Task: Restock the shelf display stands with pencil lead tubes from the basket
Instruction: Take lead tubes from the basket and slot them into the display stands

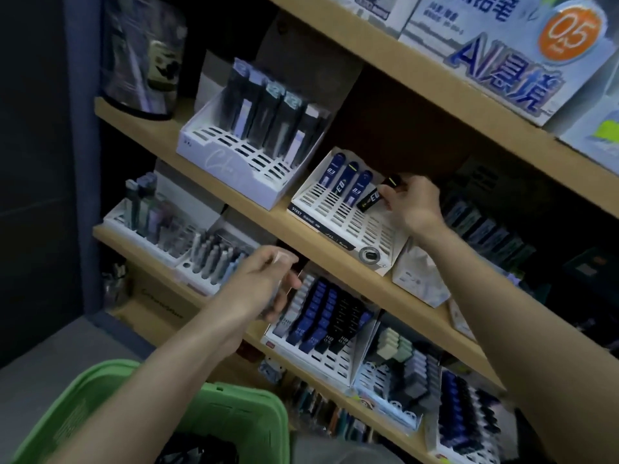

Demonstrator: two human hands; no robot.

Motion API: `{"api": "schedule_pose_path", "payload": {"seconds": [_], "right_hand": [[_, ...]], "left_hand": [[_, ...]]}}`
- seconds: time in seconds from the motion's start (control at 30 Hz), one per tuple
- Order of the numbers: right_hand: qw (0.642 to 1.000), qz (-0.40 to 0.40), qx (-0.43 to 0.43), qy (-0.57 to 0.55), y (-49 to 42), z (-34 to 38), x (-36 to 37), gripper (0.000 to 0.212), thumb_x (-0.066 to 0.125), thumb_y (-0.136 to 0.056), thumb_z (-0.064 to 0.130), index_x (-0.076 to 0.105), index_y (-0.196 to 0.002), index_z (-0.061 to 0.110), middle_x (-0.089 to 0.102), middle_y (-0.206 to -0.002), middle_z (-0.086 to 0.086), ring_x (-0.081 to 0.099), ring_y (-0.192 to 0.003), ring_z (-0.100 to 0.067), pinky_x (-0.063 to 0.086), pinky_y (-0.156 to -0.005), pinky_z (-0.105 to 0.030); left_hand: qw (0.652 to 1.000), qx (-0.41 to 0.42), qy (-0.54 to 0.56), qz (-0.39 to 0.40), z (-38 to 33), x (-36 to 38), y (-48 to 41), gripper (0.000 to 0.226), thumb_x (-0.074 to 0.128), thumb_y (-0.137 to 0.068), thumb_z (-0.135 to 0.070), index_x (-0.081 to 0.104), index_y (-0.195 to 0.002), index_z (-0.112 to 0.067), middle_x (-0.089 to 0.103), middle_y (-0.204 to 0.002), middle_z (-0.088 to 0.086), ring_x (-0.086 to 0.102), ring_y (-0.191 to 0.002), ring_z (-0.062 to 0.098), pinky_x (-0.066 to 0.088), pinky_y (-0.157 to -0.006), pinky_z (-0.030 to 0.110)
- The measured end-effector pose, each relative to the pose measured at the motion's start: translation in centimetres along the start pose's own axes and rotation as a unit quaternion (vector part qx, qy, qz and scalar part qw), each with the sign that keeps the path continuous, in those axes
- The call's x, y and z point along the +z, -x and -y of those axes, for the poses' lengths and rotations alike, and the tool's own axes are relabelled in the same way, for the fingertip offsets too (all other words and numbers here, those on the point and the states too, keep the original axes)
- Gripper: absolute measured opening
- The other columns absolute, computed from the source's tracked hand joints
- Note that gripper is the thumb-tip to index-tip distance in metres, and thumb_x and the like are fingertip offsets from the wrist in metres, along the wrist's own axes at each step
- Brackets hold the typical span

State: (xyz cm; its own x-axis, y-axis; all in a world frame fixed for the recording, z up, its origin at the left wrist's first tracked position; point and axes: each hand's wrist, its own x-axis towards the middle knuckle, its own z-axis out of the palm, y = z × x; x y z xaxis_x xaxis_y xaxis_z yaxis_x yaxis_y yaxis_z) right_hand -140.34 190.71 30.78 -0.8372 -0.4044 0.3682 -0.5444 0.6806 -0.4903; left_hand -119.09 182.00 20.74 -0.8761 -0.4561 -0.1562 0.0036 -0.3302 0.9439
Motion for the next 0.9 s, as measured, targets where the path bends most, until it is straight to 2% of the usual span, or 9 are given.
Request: {"api": "schedule_pose_path", "payload": {"seconds": [0.13, 0.2, 0.27, 0.37, 0.53, 0.63, 0.7, 0.83, 0.9], "right_hand": [[0.999, 0.044, -0.008, 0.023, -0.3, 0.3, -0.5, 0.018, 0.052, -0.097, 0.024, 0.059, -0.112, 0.017, 0.059, -0.088, 0.003, 0.054, -0.071, -0.004, 0.040, -0.061, -0.020], [0.997, 0.059, -0.002, 0.041, -0.4, 0.3, -0.9, 0.018, 0.050, -0.098, 0.025, 0.057, -0.112, 0.017, 0.058, -0.088, 0.005, 0.055, -0.074, -0.007, 0.041, -0.063, -0.020], [0.996, 0.068, 0.002, 0.049, -0.6, 0.1, -1.1, 0.011, 0.049, -0.098, 0.025, 0.057, -0.103, 0.018, 0.058, -0.091, 0.006, 0.056, -0.077, -0.009, 0.044, -0.072, -0.026], [0.995, 0.083, 0.006, 0.047, -0.7, 0.0, -1.3, 0.014, 0.051, -0.097, 0.029, 0.057, -0.090, 0.018, 0.061, -0.086, 0.002, 0.057, -0.073, -0.009, 0.046, -0.069, -0.027], [0.993, 0.095, -0.026, 0.067, -0.9, -0.2, -1.1, 0.021, 0.051, -0.097, 0.030, 0.060, -0.095, 0.012, 0.064, -0.089, -0.003, 0.060, -0.078, -0.014, 0.050, -0.074, -0.033], [0.992, 0.098, -0.038, 0.071, -1.1, -0.2, -1.0, 0.014, 0.049, -0.098, 0.025, 0.057, -0.095, 0.014, 0.058, -0.088, 0.006, 0.055, -0.075, -0.008, 0.041, -0.071, -0.025], [0.990, 0.108, -0.036, 0.088, -1.5, 0.0, -1.1, 0.013, 0.050, -0.098, 0.025, 0.057, -0.099, 0.014, 0.060, -0.089, 0.002, 0.055, -0.074, -0.009, 0.040, -0.062, -0.022], [0.982, 0.160, -0.022, 0.097, -1.9, 0.2, -1.1, 0.017, 0.053, -0.096, 0.026, 0.057, -0.106, 0.012, 0.065, -0.091, -0.004, 0.063, -0.082, -0.014, 0.048, -0.068, -0.022], [0.987, 0.137, -0.041, 0.076, -2.0, -0.1, -0.9, 0.021, 0.058, -0.093, 0.021, 0.052, -0.113, 0.018, 0.062, -0.096, -0.002, 0.062, -0.081, -0.012, 0.049, -0.066, -0.020]], "left_hand": [[0.999, -0.005, 0.049, 0.009, -0.1, -0.1, -0.5, 0.017, 0.041, -0.101, -0.020, 0.057, -0.105, -0.013, 0.059, -0.073, 0.004, 0.040, -0.042, 0.008, 0.029, -0.034, 0.018], [0.997, -0.009, 0.079, 0.016, -0.1, 0.0, -0.6, 0.018, 0.041, -0.101, -0.020, 0.055, -0.103, -0.009, 0.057, -0.070, 0.005, 0.039, -0.041, 0.008, 0.027, -0.033, 0.017], [0.994, -0.010, 0.102, 0.027, -0.1, 0.1, -0.5, 0.020, 0.042, -0.099, -0.023, 0.053, -0.100, -0.007, 0.057, -0.066, 0.005, 0.037, -0.040, 0.009, 0.025, -0.033, 0.017], [0.994, -0.016, 0.101, 0.040, -0.1, 0.2, -0.4, 0.024, 0.043, -0.098, -0.027, 0.051, -0.100, -0.004, 0.057, -0.063, 0.003, 0.034, -0.040, 0.009, 0.024, -0.032, 0.017], [0.993, -0.038, 0.108, 0.042, 0.2, 0.3, -0.4, 0.019, 0.039, -0.100, -0.023, 0.047, -0.097, -0.006, 0.056, -0.061, 0.003, 0.033, -0.038, 0.008, 0.022, -0.032, 0.017], [0.991, -0.049, 0.123, 0.038, 0.3, 0.4, -0.5, 0.017, 0.037, -0.101, -0.021, 0.045, -0.094, -0.006, 0.055, -0.058, 0.004, 0.033, -0.035, 0.008, 0.020, -0.031, 0.015], [0.990, -0.051, 0.130, 0.036, 0.4, 0.4, -0.6, 0.018, 0.037, -0.101, -0.020, 0.044, -0.094, -0.006, 0.055, -0.056, 0.004, 0.033, -0.034, 0.008, 0.020, -0.031, 0.014], [0.989, -0.052, 0.136, 0.040, 0.6, 0.5, -0.9, 0.017, 0.039, -0.100, -0.021, 0.046, -0.096, -0.006, 0.056, -0.057, 0.004, 0.034, -0.035, 0.008, 0.022, -0.030, 0.015], [0.989, -0.052, 0.132, 0.042, 0.7, 0.6, -1.0, 0.017, 0.040, -0.100, -0.022, 0.047, -0.099, -0.006, 0.056, -0.059, 0.005, 0.035, -0.036, 0.008, 0.023, -0.029, 0.016]]}}
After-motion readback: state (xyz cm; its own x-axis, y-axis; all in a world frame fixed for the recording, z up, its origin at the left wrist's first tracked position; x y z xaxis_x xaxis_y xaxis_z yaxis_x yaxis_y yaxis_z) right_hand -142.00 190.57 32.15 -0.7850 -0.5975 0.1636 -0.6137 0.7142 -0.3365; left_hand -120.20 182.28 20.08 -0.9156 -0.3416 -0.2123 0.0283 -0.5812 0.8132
